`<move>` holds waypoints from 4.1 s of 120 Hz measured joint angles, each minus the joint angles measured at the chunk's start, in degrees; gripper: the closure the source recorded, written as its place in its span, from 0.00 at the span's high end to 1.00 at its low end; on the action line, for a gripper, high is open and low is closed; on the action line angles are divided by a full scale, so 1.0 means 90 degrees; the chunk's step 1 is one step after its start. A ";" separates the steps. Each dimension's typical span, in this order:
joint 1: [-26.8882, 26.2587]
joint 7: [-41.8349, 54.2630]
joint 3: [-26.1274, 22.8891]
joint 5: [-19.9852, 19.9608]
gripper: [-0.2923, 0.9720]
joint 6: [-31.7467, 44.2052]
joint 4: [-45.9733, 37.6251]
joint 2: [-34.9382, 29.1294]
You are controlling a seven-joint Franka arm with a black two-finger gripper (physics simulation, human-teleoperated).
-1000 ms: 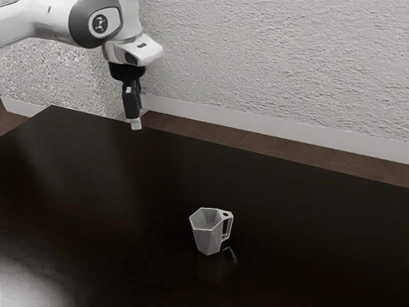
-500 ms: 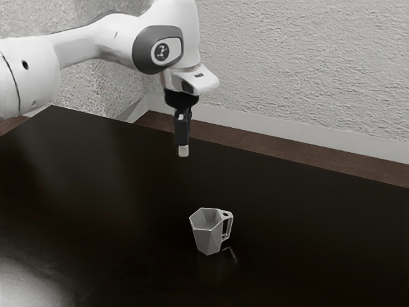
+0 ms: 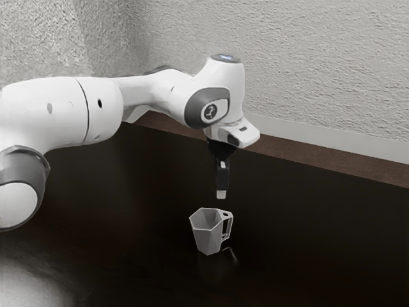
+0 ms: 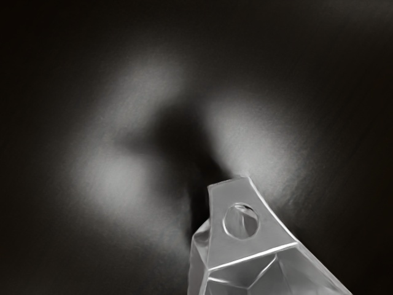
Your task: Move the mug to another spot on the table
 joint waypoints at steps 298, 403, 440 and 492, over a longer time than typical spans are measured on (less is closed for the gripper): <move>0.0099 -0.2263 0.1339 -0.0199 0.17 -0.2055 0.0404 0.0600; 0.0754 -0.2126 0.1476 -0.0246 0.16 -0.1977 0.1948 0.2551; 0.0803 -0.2113 0.1490 -0.0429 0.34 -0.1979 0.1946 0.2730; 0.0812 -0.2104 0.1630 -0.0683 0.71 -0.2024 0.1893 0.2523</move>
